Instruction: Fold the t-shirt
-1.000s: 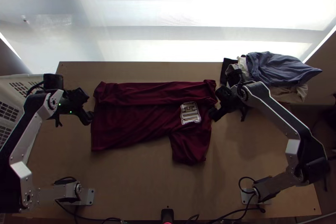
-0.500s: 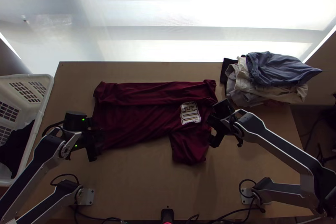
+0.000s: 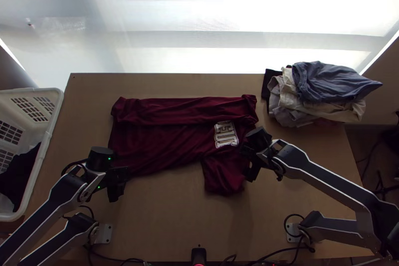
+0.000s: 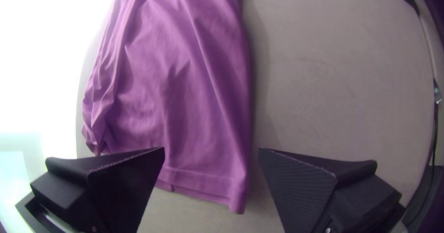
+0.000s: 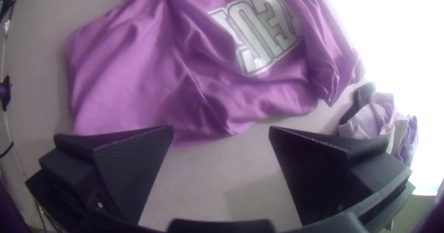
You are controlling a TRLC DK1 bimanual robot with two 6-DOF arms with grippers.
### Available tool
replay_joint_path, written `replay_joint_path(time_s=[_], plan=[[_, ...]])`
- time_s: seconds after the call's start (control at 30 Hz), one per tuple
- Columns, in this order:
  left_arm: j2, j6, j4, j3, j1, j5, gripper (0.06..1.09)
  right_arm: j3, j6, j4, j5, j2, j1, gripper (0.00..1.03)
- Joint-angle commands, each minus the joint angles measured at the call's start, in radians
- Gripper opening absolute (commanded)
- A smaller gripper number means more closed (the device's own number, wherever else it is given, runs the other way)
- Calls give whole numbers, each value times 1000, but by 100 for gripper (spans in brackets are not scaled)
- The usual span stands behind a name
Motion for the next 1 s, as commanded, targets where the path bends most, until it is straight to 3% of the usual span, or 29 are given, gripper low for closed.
replay_joint_path(time_s=[0.0,0.27,0.47,0.6,0.7,0.83,0.97], plan=[[40,-21,68,-26,-11,-18,103,-14,2,48,2,46,18,96],[91,-12,121,-29,40,-20,103,17,24,91,1,146,33,92],[109,16,150,-37,78,-18,101,18,33,124,-13,204,30,78],[122,31,167,-37,103,-18,99,15,33,125,-71,212,8,54],[123,39,176,-40,116,-9,80,12,31,125,-108,213,-1,35],[123,56,205,-52,118,6,30,6,27,124,-122,207,-1,16],[94,48,208,-43,126,23,19,11,27,84,-129,164,-13,6]])
